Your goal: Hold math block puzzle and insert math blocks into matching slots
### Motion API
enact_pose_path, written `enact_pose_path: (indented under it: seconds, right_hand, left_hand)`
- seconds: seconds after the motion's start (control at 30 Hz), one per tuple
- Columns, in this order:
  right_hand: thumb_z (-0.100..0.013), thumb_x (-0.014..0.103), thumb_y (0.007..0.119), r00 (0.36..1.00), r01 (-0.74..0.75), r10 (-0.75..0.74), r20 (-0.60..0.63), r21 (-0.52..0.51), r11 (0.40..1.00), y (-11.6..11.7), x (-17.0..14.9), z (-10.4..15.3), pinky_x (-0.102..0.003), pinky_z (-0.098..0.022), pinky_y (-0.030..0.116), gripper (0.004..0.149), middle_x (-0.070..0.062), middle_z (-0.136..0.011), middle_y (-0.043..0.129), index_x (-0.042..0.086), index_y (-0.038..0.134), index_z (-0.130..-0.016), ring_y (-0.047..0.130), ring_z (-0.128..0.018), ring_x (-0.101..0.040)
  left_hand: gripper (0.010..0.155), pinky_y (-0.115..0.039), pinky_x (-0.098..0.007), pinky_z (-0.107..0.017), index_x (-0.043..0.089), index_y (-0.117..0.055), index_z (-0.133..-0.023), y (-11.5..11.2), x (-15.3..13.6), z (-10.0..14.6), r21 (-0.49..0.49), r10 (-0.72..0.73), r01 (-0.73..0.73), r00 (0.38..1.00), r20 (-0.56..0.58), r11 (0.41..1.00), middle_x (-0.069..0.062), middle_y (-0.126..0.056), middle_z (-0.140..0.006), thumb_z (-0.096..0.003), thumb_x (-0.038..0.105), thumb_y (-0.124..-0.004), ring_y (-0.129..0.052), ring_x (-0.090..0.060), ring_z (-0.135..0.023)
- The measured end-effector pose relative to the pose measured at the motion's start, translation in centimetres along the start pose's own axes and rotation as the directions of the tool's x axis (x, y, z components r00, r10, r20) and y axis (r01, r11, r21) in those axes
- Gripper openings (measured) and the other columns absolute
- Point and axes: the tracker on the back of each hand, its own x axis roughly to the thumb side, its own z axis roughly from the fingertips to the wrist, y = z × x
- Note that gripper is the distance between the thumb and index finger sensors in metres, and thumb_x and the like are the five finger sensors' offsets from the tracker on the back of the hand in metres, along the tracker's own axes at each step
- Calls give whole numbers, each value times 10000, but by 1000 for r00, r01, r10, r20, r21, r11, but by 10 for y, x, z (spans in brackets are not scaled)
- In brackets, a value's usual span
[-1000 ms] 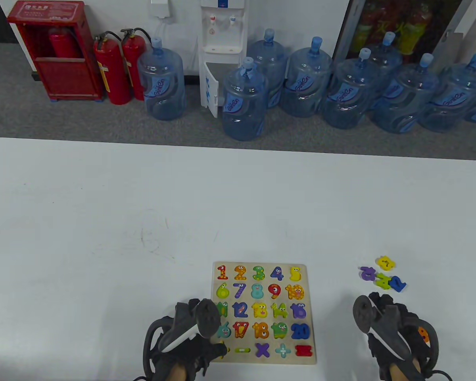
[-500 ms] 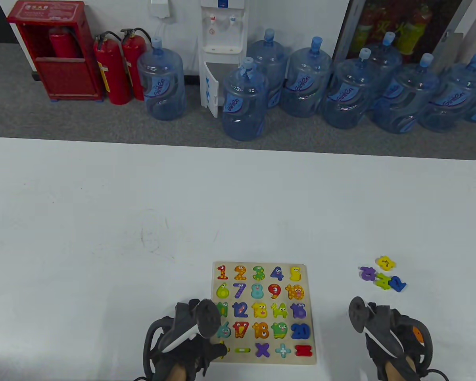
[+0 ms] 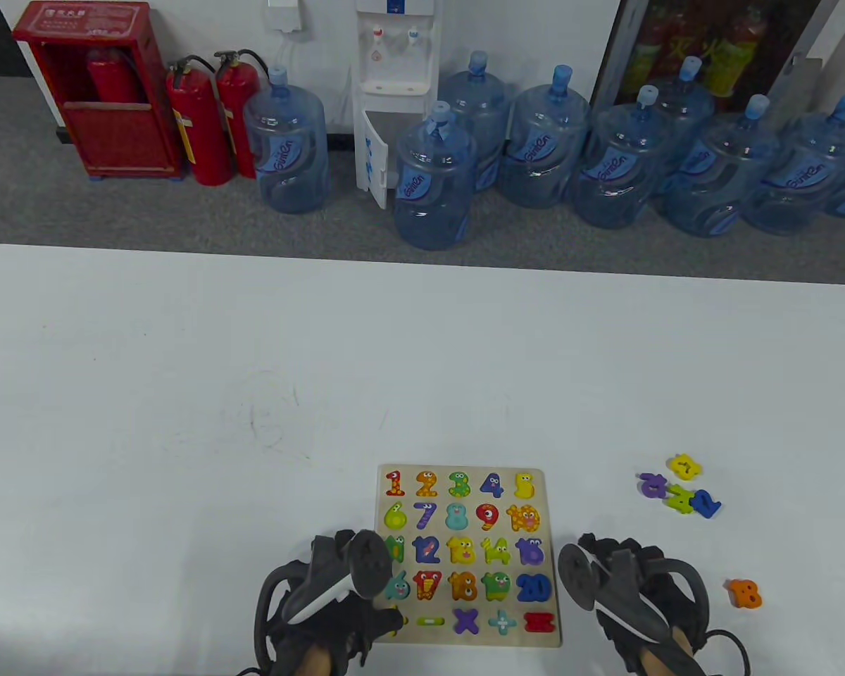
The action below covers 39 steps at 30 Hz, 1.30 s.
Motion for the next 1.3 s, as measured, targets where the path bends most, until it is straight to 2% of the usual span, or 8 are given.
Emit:
enact_pose_path:
  seconds: [0.23,0.43,0.63,0.83,1.03,1.23,1.3]
  right_hand:
    - [-267,290,852,995,30,-26,95,-45,999,-18,28,2,-435,-595,754,579,19,-824,841,283,759,-838,930,-672,-180]
    - [-268,288,850,977,51,-31,212,-90,995,-36,68,10,-437,-596,754,579,20,-828,840,286,758,-839,931,-676,-182]
    - [-268,287,851,925,182,-152,349,-55,982,-54,107,16,-436,-591,758,577,20,-826,844,283,762,-838,934,-672,-182]
    - [-264,245,871,873,214,-165,459,-57,975,-68,149,22,-439,-593,758,573,23,-826,846,288,773,-827,936,-672,-179]
    - [-251,247,874,846,148,-88,526,-73,986,-72,186,30,-437,-595,758,577,29,-819,855,295,781,-819,943,-665,-172]
    - [-238,247,892,836,117,-70,544,-53,992,-64,209,31,-436,-618,740,568,73,-810,864,325,792,-792,939,-674,-151]
    - [-227,246,907,847,93,-28,532,-97,991,-64,210,32,-429,-629,736,559,99,-795,873,352,804,-766,941,-672,-132]
  left_hand:
    - [968,-404,-743,-708,235,-207,-1044,1,-1,-1,-1,9,-9,1000,1,1000,-80,-193,-1094,-321,598,-739,-250,-458,-1055]
    - [909,-410,-739,-712,237,-211,-1042,1,-2,-1,7,9,-8,1000,-5,1000,-75,-196,-1093,-358,542,-726,-260,-451,-1058]
    - [875,-421,-730,-712,227,-209,-1040,2,-4,-1,16,1,0,999,-41,1000,-83,-196,-1088,-384,498,-720,-270,-456,-1052]
    - [849,-436,-716,-715,224,-209,-1037,4,-13,-2,20,0,3,993,-117,1000,-79,-199,-1087,-398,453,-719,-277,-463,-1047]
    - [847,-421,-710,-719,226,-210,-1037,4,-20,-4,18,13,-10,990,-141,1000,-74,-198,-1087,-399,449,-720,-254,-445,-1049]
    - [830,-414,-707,-722,228,-208,-1036,4,-21,-4,18,17,-15,990,-143,1000,-71,-195,-1086,-408,429,-711,-247,-438,-1051]
    - [825,-416,-706,-723,227,-207,-1036,5,-21,-3,17,11,-9,989,-144,1000,-72,-195,-1086,-411,428,-707,-249,-438,-1050]
